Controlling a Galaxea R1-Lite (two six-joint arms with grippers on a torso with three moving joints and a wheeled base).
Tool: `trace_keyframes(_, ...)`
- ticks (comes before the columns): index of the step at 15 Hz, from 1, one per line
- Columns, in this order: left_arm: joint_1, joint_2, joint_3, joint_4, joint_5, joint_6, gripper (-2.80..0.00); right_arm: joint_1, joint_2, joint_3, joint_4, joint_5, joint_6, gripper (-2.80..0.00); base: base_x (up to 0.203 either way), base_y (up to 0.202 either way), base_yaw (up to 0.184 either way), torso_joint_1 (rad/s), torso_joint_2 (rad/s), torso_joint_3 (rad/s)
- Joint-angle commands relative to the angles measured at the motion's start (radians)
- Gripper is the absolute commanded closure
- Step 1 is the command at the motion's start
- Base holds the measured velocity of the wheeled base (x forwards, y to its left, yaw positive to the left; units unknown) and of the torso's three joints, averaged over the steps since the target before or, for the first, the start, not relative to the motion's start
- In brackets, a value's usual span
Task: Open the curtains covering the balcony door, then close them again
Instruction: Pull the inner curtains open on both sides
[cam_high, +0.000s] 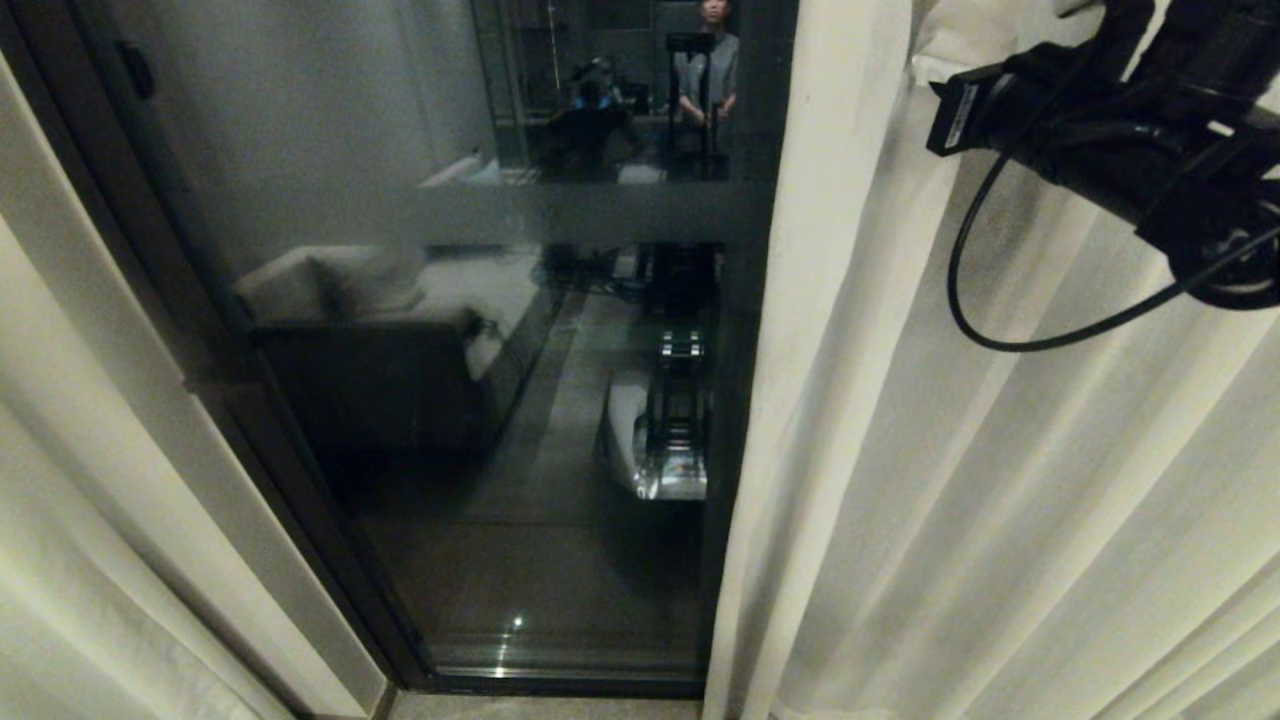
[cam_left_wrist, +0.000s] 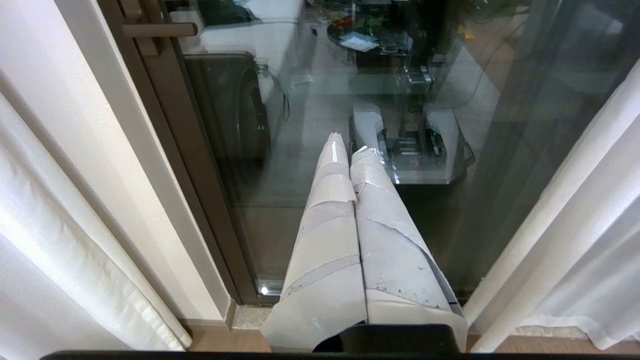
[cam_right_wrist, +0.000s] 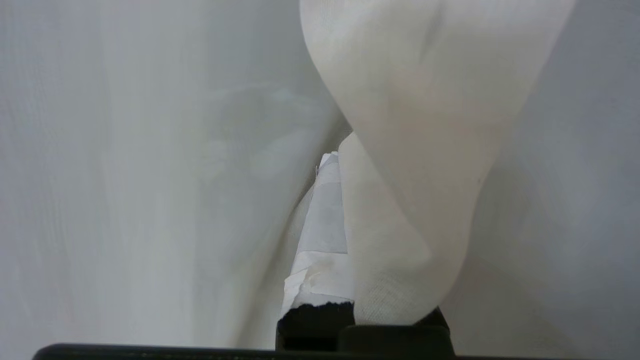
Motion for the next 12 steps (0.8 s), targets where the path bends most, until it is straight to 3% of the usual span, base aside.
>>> trace_keyframes(1, 0.0, 0.0, 0.001, 0.0, 0.001, 0.0, 0.0, -0.034, -0.093, 0.088, -0.023, 0.003, 0.006, 0.0, 0.0, 0.0, 0.0, 0.0, 0.0, 0.0)
trace_keyframes(7, 0.0, 0.0, 0.0, 0.0, 0.001, 0.0, 0.0, -0.055, -0.213, 0.184, -0.026, -0.003, 0.025, 0.0, 0.0, 0.0, 0.0, 0.0, 0.0, 0.0)
trace_keyframes(9, 0.0, 0.0, 0.0, 0.0, 0.001, 0.0, 0.0, -0.053, -0.231, 0.182, -0.009, -0.073, 0.009, 0.0, 0.0, 0.0, 0.0, 0.0, 0.0, 0.0)
trace_keyframes(12, 0.0, 0.0, 0.0, 0.0, 0.001, 0.0, 0.0, -0.053, -0.255, 0.233, -0.007, -0.096, 0.002, 0.0, 0.0, 0.0, 0.0, 0.0, 0.0, 0.0)
